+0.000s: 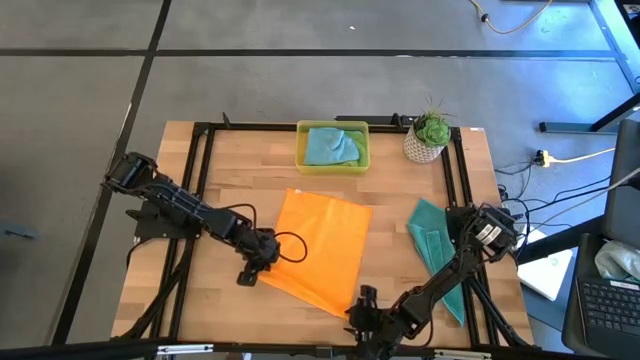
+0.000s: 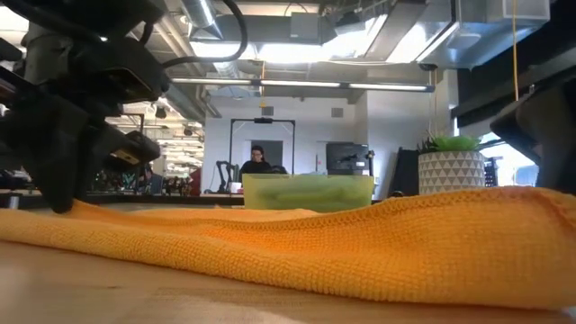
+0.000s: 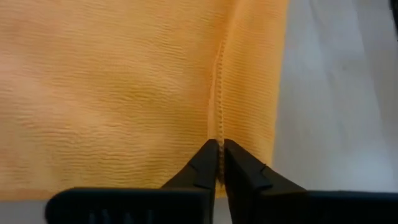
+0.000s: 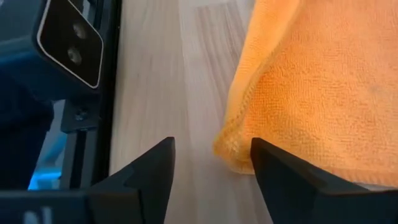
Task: Fold microfiber towels
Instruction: Fold the orange cloth
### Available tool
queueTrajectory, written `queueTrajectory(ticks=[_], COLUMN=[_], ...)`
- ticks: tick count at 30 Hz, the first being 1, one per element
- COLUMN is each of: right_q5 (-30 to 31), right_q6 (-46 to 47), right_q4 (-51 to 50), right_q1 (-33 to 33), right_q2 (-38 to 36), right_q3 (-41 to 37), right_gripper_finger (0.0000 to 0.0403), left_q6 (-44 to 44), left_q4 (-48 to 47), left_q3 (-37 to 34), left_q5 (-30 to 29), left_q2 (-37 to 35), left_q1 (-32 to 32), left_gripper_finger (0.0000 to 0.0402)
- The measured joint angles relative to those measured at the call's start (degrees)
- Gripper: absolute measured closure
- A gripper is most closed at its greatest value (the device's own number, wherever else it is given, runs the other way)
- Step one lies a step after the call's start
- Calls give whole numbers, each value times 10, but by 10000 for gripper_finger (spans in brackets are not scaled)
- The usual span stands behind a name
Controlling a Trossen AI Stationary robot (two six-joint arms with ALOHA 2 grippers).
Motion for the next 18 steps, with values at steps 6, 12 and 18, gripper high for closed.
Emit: queueTrajectory(ticks=[6,12,18], right_q5=[0,0,-18], right_q6=[-19,-18,-33], right_q4=[8,8,-1], right_q1=[0,0,0], right_q2=[0,0,0], right_q3=[0,0,4], right_gripper_finger=[233,297,374], left_q6=[-13,-14,-27], left_q4=[0,0,-10], left_q3=[0,0,6], left_q5=[4,5,-9], left_q2=[0,0,-3], left_q1=[-2,-1,-10], left_gripper_finger=[397,400,401])
